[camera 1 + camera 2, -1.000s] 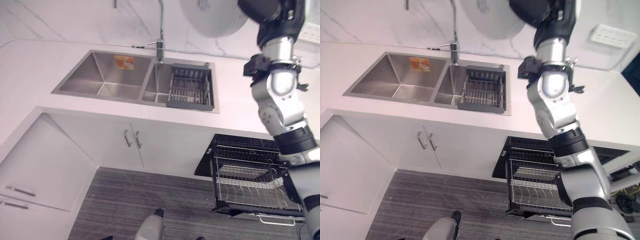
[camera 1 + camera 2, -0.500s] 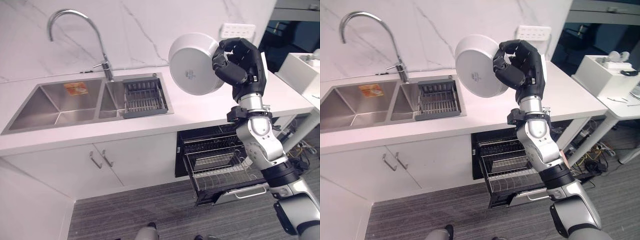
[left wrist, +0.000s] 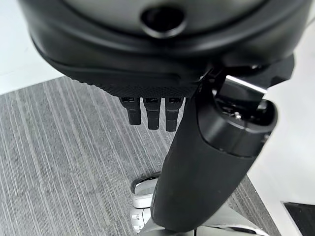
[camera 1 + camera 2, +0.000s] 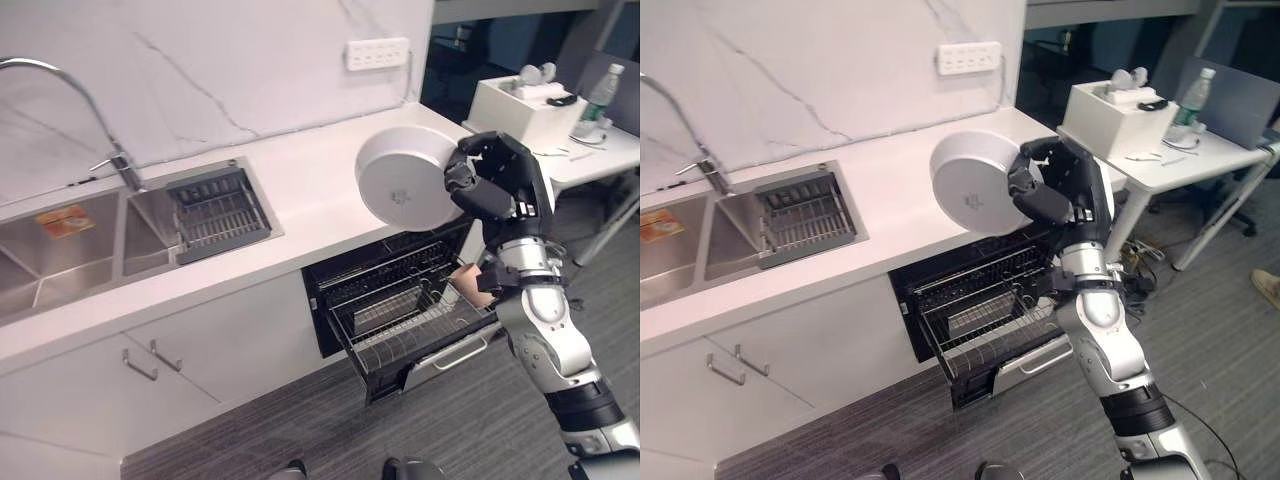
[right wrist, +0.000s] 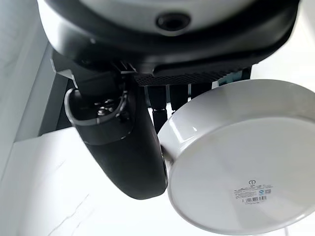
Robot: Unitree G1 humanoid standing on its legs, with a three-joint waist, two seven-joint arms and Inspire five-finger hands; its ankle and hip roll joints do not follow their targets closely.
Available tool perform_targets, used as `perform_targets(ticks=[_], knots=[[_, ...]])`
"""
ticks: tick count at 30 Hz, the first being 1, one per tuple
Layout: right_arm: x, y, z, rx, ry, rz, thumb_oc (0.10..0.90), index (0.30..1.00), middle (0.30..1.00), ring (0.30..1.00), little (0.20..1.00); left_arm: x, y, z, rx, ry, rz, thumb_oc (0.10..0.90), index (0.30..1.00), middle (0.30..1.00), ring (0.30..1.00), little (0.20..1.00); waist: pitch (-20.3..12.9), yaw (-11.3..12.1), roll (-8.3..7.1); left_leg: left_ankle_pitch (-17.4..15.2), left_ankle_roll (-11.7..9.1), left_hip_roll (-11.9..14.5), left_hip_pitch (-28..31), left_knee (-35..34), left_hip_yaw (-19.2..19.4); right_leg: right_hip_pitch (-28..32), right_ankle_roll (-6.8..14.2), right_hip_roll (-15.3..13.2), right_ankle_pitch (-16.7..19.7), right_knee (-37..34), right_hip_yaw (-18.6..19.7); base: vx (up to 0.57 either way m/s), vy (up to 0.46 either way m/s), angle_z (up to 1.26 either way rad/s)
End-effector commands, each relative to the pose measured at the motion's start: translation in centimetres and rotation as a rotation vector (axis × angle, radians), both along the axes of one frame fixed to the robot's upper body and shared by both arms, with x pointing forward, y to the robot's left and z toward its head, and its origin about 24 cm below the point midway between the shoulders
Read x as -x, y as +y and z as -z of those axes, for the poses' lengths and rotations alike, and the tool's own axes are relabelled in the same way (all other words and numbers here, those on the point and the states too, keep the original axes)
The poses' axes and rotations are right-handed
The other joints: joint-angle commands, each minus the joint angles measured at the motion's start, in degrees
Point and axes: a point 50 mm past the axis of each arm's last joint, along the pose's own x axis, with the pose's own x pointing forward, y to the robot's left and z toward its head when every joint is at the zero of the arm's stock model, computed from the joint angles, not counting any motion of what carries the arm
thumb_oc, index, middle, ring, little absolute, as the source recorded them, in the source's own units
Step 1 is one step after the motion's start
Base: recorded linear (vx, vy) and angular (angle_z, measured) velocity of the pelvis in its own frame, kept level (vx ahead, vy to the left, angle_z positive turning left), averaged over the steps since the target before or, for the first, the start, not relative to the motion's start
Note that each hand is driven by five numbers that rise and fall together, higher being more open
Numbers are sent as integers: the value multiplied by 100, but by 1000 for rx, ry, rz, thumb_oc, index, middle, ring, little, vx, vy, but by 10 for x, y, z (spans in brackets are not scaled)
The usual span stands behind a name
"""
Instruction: Place the dishes in the dishwasher.
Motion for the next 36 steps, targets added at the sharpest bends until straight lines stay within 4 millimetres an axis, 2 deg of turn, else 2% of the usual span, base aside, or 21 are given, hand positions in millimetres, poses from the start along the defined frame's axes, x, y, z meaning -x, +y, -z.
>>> perform_targets(ticks=[1, 8, 10, 19, 22, 31, 36], knots=[[23, 1, -70, 8, -389, -88, 400, 300, 300, 300, 300, -13, -2, -1, 1, -39, 22, 800, 900, 900, 900, 900, -125, -44, -179, -519, -145, 222, -58, 410, -182, 563, 629, -225, 64, -700, 137, -13, -1, -8], [28, -8, -38, 59, -273, -77, 400, 300, 300, 300, 300, -4, -9, 2, 6, -24, 26, 800, 900, 900, 900, 900, -102, -173, -179, -585, -117, 195, -18, 410, -113, 518, 654, -223, 78, -700, 245, 2, -2, -7], [25, -4, -18, 114, -188, -112, 400, 300, 300, 300, 300, -1, 1, 0, 4, -8, 46, 800, 900, 900, 900, 900, -52, -185, -152, -605, -89, 149, -24, 410, -92, 464, 682, -233, 100, -700, 298, 75, -4, -6], [15, -3, -4, 139, -129, -66, 400, 300, 300, 300, 300, 4, 4, -2, 0, 3, 67, 800, 900, 900, 900, 900, 106, 17, -110, -614, -44, 15, -150, 410, -262, 389, 688, -297, 107, -700, 229, 4, -3, 0], [9, -9, 3, 127, -92, -19, 400, 300, 300, 300, 300, 6, 6, -3, -6, 10, 75, 800, 900, 900, 900, 900, 145, 127, -91, -628, -23, -52, -191, 410, -349, 381, 692, -331, 99, -700, 182, 31, -10, 7], [-12, -8, -9, 129, -127, 85, 400, 300, 300, 300, 300, -15, 8, -7, -6, -29, 95, 800, 900, 900, 900, 900, 400, 281, 44, -561, 9, -184, -437, 410, -518, 207, 657, -401, 170, -700, 89, -54, 16, 8], [-22, -17, -9, 153, -104, 130, 400, 300, 300, 300, 300, -13, 8, -7, -7, -26, 112, 800, 900, 900, 900, 900, 475, 379, 122, -562, 13, -259, -436, 410, -564, 239, 659, -456, 174, -700, 30, 13, 14, 11]])
